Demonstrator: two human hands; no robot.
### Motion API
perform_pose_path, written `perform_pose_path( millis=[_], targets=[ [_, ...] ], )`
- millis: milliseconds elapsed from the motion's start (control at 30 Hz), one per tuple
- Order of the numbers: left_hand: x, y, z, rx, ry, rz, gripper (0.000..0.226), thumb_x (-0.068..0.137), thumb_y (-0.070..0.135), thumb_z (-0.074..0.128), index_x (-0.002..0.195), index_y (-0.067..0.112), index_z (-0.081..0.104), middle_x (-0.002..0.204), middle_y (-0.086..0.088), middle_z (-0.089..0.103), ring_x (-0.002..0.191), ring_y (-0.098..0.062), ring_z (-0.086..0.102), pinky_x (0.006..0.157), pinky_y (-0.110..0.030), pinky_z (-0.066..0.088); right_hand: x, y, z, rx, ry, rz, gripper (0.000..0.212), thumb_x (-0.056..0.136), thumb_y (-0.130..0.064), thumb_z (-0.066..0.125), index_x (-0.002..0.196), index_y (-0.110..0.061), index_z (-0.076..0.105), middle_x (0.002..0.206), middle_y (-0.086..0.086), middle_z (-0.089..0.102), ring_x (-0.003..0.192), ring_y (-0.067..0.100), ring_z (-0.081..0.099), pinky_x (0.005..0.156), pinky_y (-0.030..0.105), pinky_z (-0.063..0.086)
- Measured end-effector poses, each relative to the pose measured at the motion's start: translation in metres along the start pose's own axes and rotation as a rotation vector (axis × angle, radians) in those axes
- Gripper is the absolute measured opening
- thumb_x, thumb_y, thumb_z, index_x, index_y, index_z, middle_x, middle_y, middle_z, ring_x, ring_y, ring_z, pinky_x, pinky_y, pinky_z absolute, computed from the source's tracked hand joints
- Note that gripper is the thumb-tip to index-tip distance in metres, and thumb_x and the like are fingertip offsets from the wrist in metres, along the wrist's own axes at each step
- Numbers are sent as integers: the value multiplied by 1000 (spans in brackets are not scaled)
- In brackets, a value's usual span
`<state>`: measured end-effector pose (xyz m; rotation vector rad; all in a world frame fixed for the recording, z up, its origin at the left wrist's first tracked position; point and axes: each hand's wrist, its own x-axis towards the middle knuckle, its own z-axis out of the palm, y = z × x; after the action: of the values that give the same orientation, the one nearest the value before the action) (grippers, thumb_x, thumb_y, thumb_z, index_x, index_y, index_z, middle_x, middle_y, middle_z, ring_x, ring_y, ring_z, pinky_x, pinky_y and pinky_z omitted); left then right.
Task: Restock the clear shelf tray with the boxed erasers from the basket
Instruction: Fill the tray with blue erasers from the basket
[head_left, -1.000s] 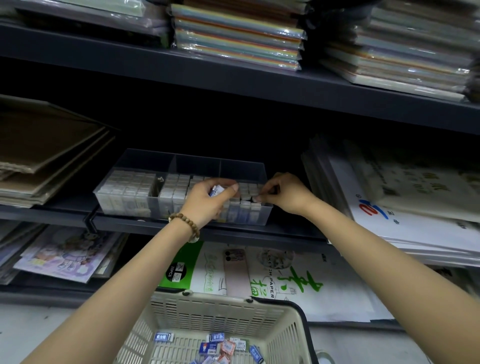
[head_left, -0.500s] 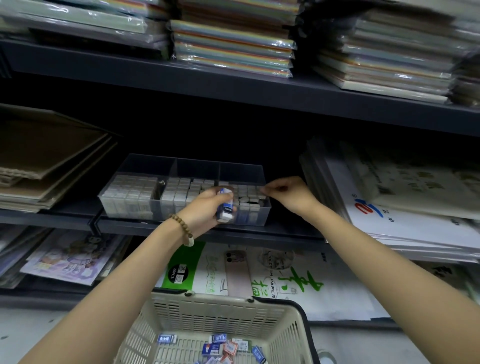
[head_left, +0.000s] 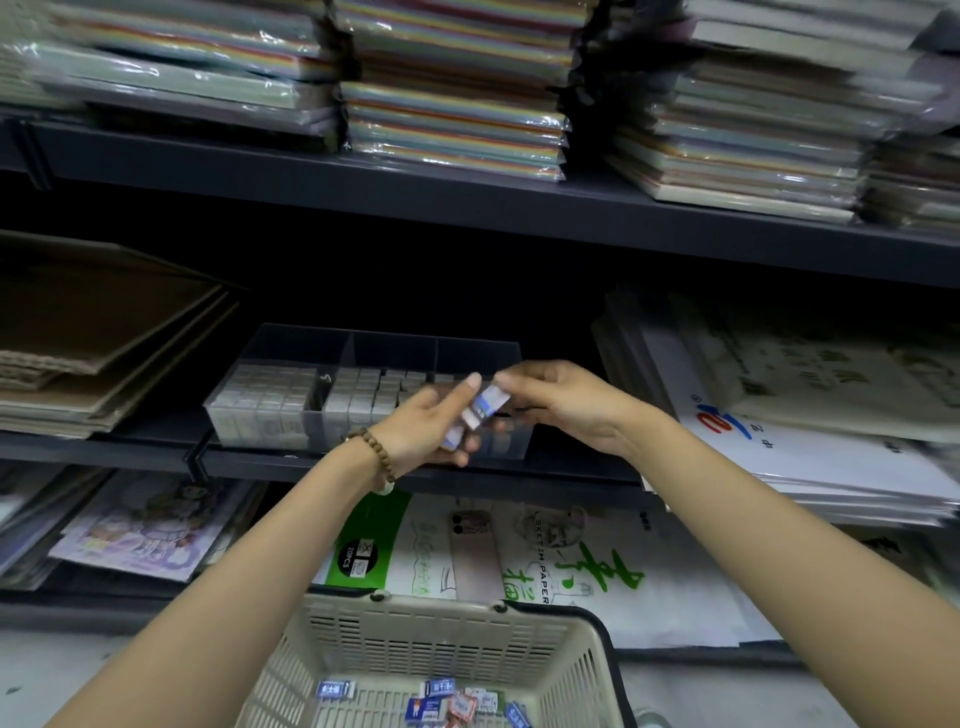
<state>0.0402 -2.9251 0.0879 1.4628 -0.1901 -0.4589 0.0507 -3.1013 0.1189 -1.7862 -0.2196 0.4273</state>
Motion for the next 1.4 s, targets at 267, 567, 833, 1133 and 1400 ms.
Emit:
perform_pose_path(
  millis=[267,567,833,1133,1400],
  targets=[
    [-4,4,-11,22,138,30,10,96,16,48,103,18,55,86,1,71,49,-2,56,45,-14,47,-8,-3,-11,238,34,86,16,97,-24,49,102,-12,59,71,0,59,59,12,63,55,24,53],
    [2,0,4,-70,147,8,20,97,2,42,116,-2,48,97,-10,62,55,-4,57,54,-12,50,-16,-5,-17,29,-66,156,14,93,-6,53,103,0,60,78,3,61,57,6,50,58,19,45],
    [2,-1,12,-158,147,98,24,93,13,53,114,2,58,104,-12,66,81,-10,70,72,-15,55,-13,-2,-13,-13,212,10,26,72,-4,77,83,-7,54,84,11,65,66,11,67,64,21,58],
    [17,-5,18,-34,193,241,17,90,9,58,106,6,55,99,-10,65,83,-13,66,71,-15,55,-12,3,-17,286,179,35,22,86,-13,64,105,-4,59,96,11,67,77,13,70,72,20,57],
    [37,0,8,390,119,447,25,94,13,51,118,4,47,108,-4,59,100,-12,59,86,-15,50,-4,5,-39,216,228,-2,18,88,-19,62,102,-7,65,97,6,71,85,12,71,69,15,54]
  ],
)
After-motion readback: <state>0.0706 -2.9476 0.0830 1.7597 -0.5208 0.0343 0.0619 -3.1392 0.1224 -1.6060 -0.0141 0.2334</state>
